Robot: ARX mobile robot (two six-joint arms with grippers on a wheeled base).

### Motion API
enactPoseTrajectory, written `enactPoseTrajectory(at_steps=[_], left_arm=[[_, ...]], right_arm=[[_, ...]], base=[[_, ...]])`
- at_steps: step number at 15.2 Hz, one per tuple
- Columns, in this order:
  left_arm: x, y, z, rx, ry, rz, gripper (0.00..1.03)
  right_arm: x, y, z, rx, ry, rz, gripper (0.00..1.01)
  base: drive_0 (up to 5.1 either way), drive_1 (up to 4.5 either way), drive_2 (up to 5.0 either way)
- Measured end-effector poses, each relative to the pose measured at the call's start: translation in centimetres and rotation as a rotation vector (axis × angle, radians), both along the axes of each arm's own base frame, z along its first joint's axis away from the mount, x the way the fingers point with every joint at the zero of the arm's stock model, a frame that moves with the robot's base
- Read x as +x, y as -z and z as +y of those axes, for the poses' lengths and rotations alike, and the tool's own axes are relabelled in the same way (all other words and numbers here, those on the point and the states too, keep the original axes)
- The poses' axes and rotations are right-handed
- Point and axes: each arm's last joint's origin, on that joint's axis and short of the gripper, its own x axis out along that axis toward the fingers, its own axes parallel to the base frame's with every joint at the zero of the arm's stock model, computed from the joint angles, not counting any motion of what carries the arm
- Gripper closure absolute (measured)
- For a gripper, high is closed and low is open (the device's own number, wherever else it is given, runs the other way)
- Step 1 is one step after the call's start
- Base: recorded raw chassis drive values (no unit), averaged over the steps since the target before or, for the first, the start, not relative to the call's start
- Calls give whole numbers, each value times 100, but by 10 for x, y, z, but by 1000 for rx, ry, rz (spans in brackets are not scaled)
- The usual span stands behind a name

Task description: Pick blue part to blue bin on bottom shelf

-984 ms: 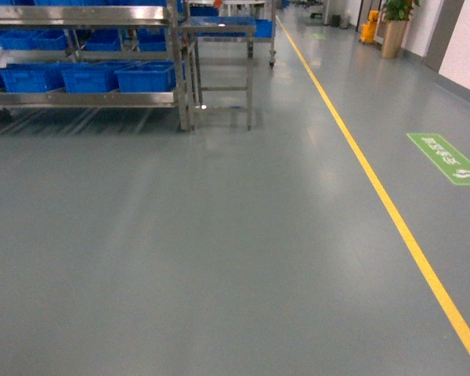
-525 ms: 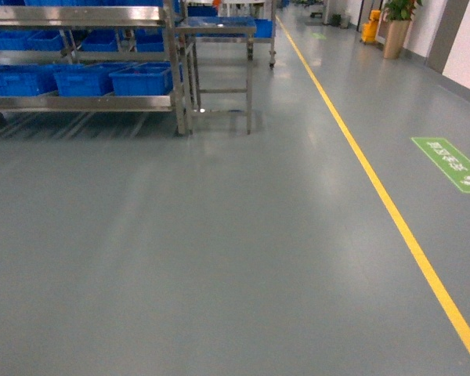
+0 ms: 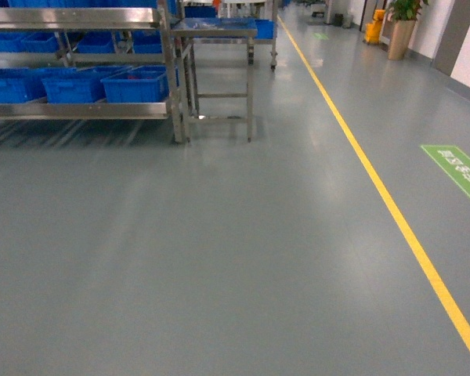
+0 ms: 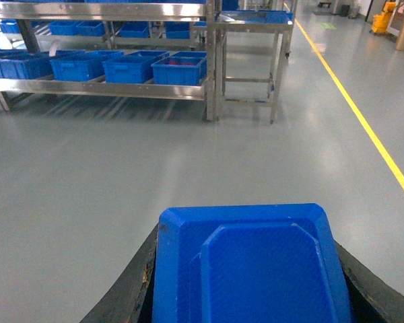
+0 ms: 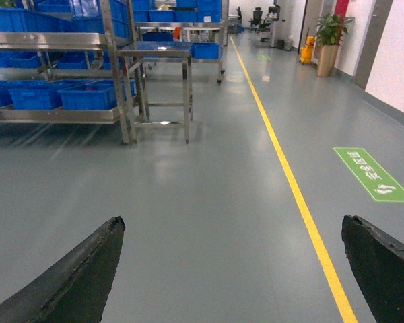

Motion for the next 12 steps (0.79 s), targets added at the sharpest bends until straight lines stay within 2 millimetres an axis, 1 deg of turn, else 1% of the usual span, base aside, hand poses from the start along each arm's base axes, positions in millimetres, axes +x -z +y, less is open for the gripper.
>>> enactPoseTrajectory(at_steps=[12], left_arm=[[0, 0, 0, 0, -1, 1, 59]], right_arm=[[0, 0, 0, 0, 0, -3, 3]], base=[[12, 445, -422]])
